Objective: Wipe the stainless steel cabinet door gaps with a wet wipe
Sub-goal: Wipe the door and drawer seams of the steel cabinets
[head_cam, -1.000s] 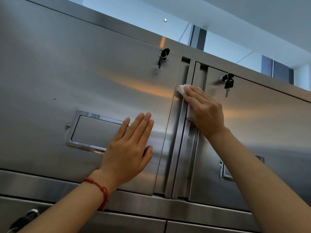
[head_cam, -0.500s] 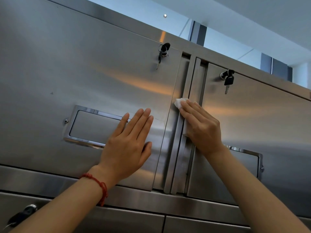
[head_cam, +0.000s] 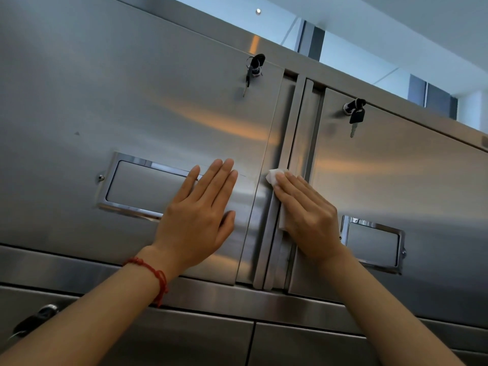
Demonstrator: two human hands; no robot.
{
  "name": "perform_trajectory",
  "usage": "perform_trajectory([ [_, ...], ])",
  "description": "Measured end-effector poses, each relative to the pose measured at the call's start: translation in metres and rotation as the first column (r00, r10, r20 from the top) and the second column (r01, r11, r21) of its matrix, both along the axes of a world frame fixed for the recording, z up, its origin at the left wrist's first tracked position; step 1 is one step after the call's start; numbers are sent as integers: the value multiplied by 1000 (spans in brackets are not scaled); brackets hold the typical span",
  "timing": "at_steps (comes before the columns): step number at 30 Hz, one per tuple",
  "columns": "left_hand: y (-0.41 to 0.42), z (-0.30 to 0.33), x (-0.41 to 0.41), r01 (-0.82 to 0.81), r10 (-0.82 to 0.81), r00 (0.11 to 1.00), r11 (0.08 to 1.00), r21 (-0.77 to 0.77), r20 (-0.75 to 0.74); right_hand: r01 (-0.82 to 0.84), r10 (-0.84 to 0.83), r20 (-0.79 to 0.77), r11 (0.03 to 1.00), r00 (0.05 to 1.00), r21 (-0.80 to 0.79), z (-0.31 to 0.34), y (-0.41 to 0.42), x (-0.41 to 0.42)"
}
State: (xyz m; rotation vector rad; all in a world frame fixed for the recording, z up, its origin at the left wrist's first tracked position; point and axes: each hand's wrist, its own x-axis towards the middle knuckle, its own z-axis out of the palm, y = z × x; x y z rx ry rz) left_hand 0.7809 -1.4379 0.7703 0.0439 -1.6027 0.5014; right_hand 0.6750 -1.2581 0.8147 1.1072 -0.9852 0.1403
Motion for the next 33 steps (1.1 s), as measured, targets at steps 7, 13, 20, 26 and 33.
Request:
perform_trajectory([
  [7,0,0,1,1,-1,1000,1000,1,10,5,-7,61,1000,998,29,-18,2,4],
  [13,2,0,4,0,-1,999,1000,12,39,4,-8,107,999,994,40,-27,4,11],
  [20,6,1,10,21,-24,996,999,34,86,47,-53,142,998,989,47,-27,7,20],
  [26,8,-1,19,32,-35,988,999,20,150,98,-102,81,994,992,57,-25,11,27],
  [33,8,-15,31,60,-61,973,998,8,223,164,-165,2,984,986,66,-47,14,34],
])
